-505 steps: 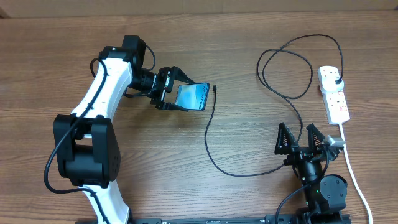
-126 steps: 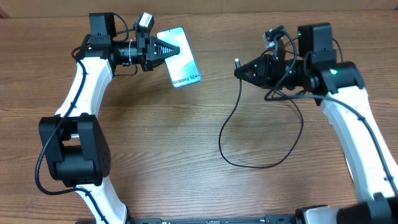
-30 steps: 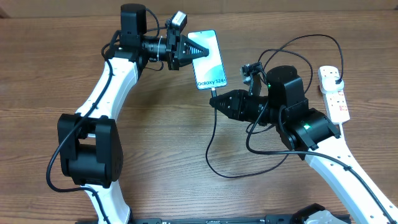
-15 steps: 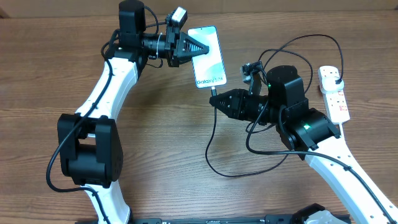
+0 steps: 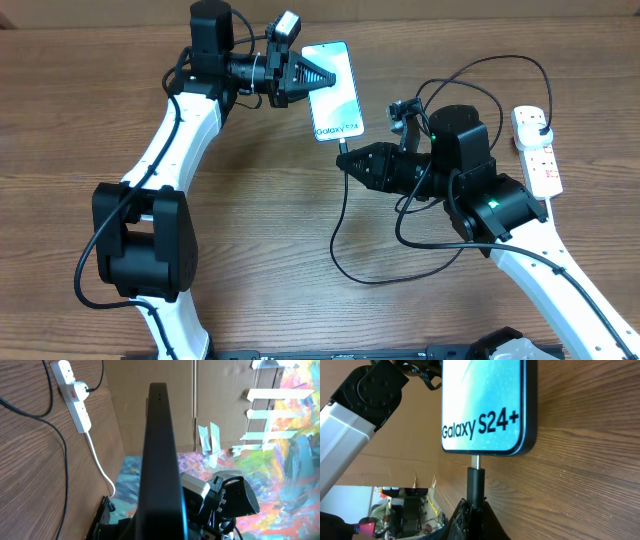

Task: Plug charger to phone and switch on socket
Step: 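Push the plug up into the phone's port with the right gripper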

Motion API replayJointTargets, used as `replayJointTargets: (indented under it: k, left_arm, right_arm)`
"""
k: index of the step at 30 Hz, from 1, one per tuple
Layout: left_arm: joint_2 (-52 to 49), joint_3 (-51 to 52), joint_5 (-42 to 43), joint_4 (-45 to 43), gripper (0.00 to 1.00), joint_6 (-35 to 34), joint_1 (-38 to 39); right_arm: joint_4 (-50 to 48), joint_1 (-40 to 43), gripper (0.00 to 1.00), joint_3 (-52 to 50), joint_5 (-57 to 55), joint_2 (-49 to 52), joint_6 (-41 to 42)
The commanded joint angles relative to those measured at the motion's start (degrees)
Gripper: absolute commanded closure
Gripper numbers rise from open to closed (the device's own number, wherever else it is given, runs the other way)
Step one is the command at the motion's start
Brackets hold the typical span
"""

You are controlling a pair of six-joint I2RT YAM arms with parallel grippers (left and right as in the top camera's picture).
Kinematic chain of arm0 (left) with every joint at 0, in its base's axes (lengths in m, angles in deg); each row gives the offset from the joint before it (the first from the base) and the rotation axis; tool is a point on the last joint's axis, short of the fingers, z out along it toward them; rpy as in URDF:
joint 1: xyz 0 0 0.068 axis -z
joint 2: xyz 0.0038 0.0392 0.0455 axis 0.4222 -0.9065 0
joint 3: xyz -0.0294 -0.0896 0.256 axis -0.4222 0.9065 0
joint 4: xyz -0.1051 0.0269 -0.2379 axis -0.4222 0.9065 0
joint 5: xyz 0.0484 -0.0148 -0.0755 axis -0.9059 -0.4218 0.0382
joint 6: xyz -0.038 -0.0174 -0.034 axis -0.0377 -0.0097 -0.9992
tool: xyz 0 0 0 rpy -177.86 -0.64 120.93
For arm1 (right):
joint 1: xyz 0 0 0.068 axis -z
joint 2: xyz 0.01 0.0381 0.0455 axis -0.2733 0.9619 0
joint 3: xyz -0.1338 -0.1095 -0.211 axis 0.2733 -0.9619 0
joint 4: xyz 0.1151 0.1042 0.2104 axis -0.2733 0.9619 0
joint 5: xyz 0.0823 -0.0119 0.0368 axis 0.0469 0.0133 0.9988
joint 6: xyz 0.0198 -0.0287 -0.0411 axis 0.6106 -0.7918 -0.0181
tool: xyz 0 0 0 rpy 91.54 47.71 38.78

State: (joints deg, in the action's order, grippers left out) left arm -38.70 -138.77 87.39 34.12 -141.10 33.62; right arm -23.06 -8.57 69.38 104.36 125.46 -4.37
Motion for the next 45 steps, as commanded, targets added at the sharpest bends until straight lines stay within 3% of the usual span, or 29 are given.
replayJointTargets:
  k: [1, 28, 45]
  left_arm:
    - [0.46, -0.87, 2.84, -0.39, 0.96, -0.37, 0.42]
    - [0.46, -0.87, 2.29, -0.42, 0.96, -2.23, 1.95]
    - [0.46, -0.87, 3.61, -0.39, 0.96, 2.47, 2.62]
  right_arm:
    - [-1.22, 0.00, 0.96, 0.17, -0.55, -0.22, 0.22]
    - [-1.36, 0.07, 0.96, 0.17, -2.14, -0.22, 0.22]
    - [-1.62, 1.36, 0.96, 0.17, -3.52, 0.11, -0.24]
